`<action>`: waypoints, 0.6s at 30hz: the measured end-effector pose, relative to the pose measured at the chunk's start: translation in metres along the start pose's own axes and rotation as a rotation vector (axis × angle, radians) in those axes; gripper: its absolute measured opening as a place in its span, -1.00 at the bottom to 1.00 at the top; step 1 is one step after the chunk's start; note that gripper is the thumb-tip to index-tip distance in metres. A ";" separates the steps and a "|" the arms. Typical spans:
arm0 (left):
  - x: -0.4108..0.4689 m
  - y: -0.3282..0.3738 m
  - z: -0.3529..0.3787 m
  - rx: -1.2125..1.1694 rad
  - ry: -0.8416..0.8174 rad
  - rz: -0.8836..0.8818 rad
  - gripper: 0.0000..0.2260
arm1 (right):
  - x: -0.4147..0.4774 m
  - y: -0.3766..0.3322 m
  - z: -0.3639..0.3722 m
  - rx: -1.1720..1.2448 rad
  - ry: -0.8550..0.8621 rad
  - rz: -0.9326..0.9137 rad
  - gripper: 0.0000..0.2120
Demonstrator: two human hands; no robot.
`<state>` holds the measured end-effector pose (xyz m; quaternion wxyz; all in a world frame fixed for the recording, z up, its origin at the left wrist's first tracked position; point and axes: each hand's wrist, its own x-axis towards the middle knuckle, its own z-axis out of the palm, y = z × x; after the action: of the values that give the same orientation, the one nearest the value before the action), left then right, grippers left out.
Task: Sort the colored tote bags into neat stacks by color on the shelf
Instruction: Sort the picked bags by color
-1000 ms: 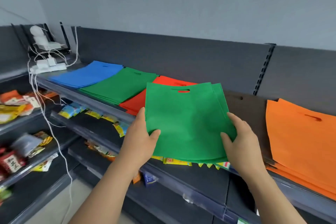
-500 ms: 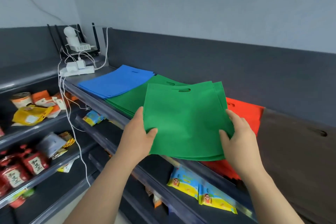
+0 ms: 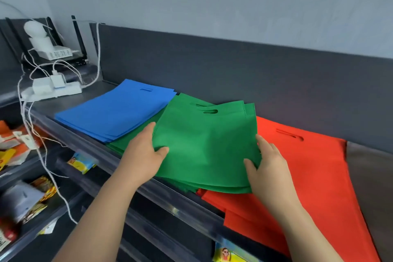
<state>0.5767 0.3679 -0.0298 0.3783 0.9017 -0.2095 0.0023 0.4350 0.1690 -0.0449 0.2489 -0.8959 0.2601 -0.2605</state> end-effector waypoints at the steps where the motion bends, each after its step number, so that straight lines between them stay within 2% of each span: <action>1: 0.009 -0.005 -0.004 0.017 -0.018 0.014 -0.32 | 0.002 -0.005 0.006 -0.009 -0.002 0.020 -0.42; 12: 0.089 -0.048 -0.041 0.239 -0.218 0.123 -0.39 | 0.006 -0.067 0.057 -0.207 -0.045 0.288 -0.59; 18: 0.101 -0.067 -0.039 0.378 -0.320 0.141 -0.51 | 0.001 -0.083 0.074 -0.351 -0.088 0.350 -0.62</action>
<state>0.7005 0.3991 -0.0312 0.1639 0.9285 -0.3248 -0.0749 0.5077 0.2532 -0.0514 0.1420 -0.8770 0.4416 -0.1250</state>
